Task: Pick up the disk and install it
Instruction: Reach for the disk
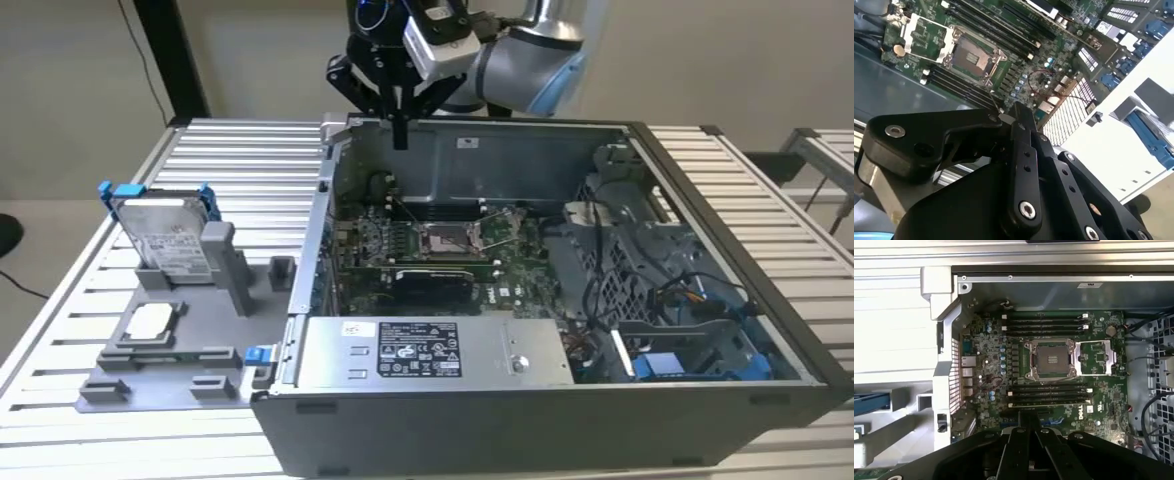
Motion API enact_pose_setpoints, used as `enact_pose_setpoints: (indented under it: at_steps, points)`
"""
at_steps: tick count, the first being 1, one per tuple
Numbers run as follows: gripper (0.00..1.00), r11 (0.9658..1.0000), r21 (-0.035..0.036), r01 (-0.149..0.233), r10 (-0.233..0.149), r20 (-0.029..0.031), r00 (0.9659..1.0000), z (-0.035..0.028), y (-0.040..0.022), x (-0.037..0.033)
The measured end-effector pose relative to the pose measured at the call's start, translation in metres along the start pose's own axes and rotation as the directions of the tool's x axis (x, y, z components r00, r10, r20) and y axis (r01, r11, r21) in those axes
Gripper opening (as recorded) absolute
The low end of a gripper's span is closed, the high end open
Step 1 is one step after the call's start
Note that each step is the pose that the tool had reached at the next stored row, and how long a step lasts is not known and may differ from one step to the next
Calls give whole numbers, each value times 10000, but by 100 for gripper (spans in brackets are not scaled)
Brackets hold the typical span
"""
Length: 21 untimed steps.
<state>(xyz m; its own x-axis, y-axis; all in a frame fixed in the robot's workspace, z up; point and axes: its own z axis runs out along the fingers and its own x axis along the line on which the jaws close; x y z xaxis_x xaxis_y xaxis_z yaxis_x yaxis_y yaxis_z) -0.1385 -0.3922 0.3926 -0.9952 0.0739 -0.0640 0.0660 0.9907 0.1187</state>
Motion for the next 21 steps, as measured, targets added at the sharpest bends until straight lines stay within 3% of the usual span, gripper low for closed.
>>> enact_pose_setpoints:
  at_steps: [7, 15, 21]
  points:
    - [0, 10000, 2, -1, 1, -7, 10000, -12, -11, 163]
    - [0, 10000, 1, -2, 2, -17, 10000, -28, -27, 411]
    - [0, 10000, 2, 21, -21, -50, 10000, -34, -35, 523]
